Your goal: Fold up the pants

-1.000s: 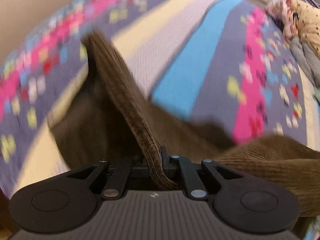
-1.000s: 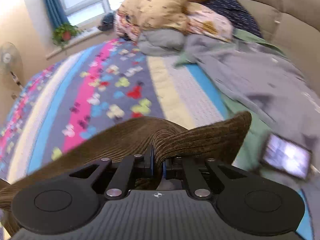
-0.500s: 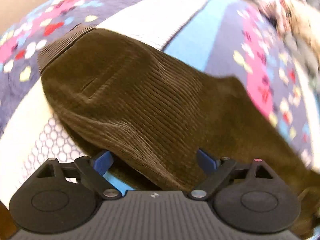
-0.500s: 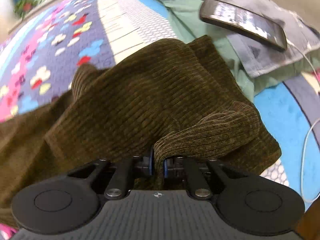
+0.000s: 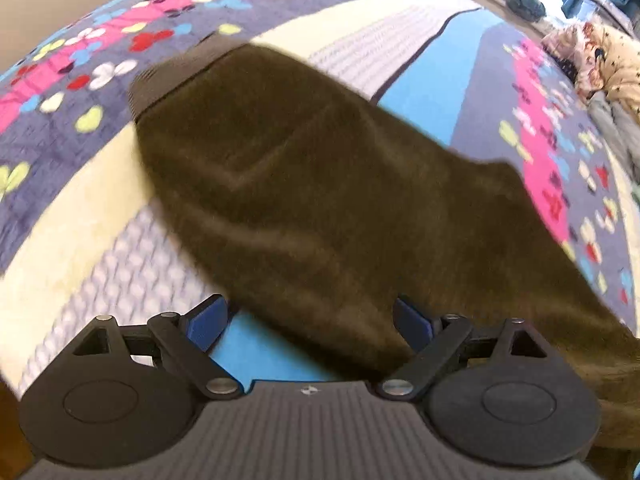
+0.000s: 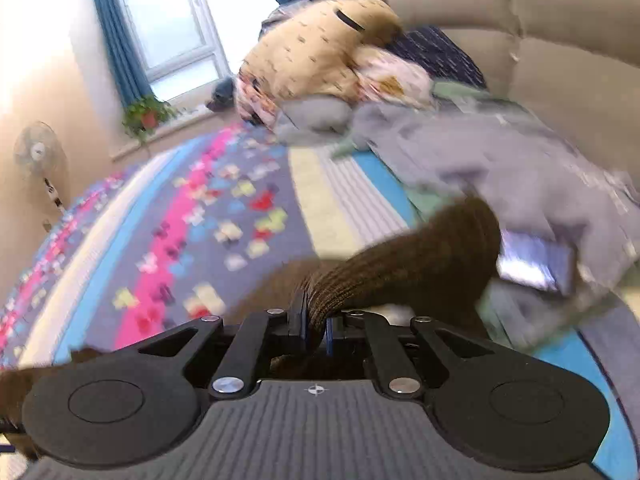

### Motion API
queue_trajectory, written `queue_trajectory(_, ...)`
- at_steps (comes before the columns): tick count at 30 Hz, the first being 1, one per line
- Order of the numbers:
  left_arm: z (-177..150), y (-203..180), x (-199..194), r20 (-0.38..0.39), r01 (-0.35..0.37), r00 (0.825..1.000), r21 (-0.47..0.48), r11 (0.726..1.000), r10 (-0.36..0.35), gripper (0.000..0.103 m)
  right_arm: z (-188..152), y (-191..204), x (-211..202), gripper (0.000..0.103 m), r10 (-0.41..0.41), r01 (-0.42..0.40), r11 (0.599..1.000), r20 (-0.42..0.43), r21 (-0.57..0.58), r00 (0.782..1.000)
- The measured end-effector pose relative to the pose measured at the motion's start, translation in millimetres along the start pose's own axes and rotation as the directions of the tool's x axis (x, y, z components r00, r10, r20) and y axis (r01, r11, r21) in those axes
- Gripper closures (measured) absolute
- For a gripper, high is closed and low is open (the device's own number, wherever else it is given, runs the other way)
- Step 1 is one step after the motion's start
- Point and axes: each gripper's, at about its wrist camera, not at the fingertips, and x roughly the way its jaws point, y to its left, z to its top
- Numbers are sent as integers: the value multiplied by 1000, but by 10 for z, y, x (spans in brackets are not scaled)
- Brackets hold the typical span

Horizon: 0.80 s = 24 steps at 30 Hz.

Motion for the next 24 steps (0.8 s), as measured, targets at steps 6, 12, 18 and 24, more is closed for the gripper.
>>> queue_trajectory(6, -261, 104, -294, 6, 36, 999, 28, 999, -37, 3, -1037, -966, 296, 35, -83, 136, 973, -265, 188, 961)
queue_trajectory(12, -409, -18, -540, 51, 81, 995, 54, 995, -84, 2, -483, -1377, 66, 28, -117, 139, 962, -106, 235, 987)
queue_trajectory(18, -625, -178, -568, 13, 73, 997, 92, 993, -74, 2, 115, -1207, 933, 28, -68, 74, 997, -140, 36, 988)
queue_trajectory(24, -851, -85, -708, 7, 77, 997, 68, 995, -77, 2, 354, -856, 1657, 28, -99, 95, 994, -85, -52, 991)
